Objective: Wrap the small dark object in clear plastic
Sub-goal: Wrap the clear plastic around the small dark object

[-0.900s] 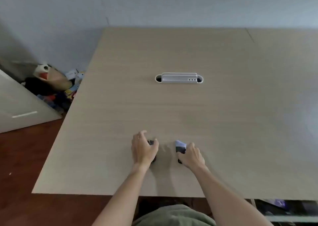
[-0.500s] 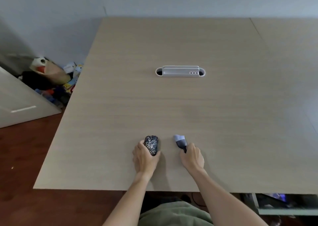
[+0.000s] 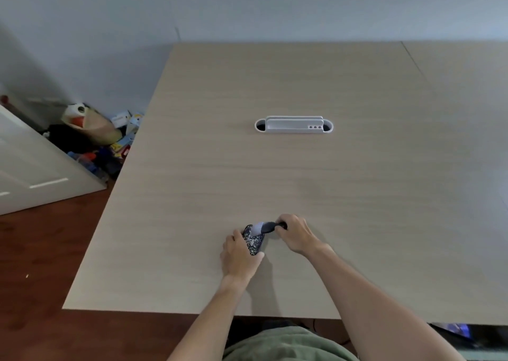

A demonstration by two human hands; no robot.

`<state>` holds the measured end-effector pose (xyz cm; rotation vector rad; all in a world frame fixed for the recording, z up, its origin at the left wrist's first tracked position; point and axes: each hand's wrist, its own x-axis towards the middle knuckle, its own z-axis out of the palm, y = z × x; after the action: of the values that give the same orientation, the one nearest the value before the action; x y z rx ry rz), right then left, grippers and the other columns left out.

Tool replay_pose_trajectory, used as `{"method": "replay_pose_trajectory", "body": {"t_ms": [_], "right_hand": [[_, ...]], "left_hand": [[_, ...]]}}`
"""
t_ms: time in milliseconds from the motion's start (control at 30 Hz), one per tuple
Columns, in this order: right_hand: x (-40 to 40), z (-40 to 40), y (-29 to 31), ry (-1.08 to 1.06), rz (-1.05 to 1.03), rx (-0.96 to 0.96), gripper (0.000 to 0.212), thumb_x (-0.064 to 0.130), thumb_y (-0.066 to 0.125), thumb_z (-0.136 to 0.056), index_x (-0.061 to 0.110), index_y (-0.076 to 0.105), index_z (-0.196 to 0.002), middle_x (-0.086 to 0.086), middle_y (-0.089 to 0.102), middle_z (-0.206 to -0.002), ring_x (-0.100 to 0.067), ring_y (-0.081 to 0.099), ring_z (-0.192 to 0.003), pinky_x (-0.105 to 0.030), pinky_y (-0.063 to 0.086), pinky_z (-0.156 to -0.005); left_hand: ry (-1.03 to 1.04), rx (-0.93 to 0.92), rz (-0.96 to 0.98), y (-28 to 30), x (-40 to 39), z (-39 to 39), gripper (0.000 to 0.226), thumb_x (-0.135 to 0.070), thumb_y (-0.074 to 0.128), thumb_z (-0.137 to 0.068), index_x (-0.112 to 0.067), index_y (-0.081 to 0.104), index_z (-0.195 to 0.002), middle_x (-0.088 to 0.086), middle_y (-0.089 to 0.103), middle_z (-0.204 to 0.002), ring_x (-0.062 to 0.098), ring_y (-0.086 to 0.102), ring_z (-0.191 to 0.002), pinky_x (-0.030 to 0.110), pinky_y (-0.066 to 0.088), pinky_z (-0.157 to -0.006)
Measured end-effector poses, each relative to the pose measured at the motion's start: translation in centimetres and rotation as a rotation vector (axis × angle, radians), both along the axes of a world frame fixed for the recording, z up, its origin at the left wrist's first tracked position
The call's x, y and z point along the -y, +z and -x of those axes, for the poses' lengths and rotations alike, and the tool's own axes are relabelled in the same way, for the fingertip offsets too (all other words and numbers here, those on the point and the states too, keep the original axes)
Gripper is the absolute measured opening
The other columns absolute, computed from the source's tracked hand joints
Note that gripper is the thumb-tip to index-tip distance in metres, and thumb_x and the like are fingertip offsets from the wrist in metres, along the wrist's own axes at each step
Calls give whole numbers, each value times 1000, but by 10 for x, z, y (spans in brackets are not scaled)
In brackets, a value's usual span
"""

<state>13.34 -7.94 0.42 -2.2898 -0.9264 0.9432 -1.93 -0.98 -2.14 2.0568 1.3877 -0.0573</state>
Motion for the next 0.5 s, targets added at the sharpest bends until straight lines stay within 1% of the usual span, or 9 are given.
{"method": "replay_pose_trajectory", "body": {"t_ms": [67, 167, 233, 367, 500], "right_hand": [[-2, -3, -1, 63, 44, 5, 19, 11, 50, -84, 5, 66, -93, -17, 66, -98, -32, 56, -94, -32, 41, -74], [-2, -10, -1, 131, 109, 47, 21, 12, 47, -80, 8, 67, -88, -18, 65, -98, -35, 59, -90, -41, 52, -79], [1, -14, 4, 171, 138, 95, 22, 10, 46, -82, 9, 67, -89, -17, 64, -101, -36, 59, -89, -42, 52, -78], [6, -21, 13, 198, 209, 190, 22, 5, 44, -86, 8, 64, -92, -12, 58, -106, -36, 57, -96, -36, 40, -77], [2, -22, 13, 212, 143, 162, 21, 13, 47, -85, 12, 66, -94, -13, 63, -105, -34, 58, -99, -42, 49, -84]], "left_hand": [[0, -6, 5, 0, -1, 0, 61, -36, 75, -67, -13, 45, -116, 6, 53, -114, 30, 53, -111, 40, 47, -91], [-14, 2, 10, 1, -2, 0, 61, -35, 76, -66, -15, 45, -115, 5, 53, -114, 28, 53, -111, 40, 47, -91], [-32, -1, 12, 1, -2, 0, 62, -36, 76, -66, -16, 45, -116, 4, 53, -115, 27, 53, -112, 40, 47, -92], [-50, -7, 10, 2, -4, -1, 65, -37, 77, -65, -17, 46, -119, 4, 53, -116, 26, 53, -113, 39, 46, -93], [-79, -12, 2, 2, -4, -3, 67, -36, 77, -65, -19, 46, -122, 3, 55, -117, 25, 53, -114, 38, 46, -94]]}}
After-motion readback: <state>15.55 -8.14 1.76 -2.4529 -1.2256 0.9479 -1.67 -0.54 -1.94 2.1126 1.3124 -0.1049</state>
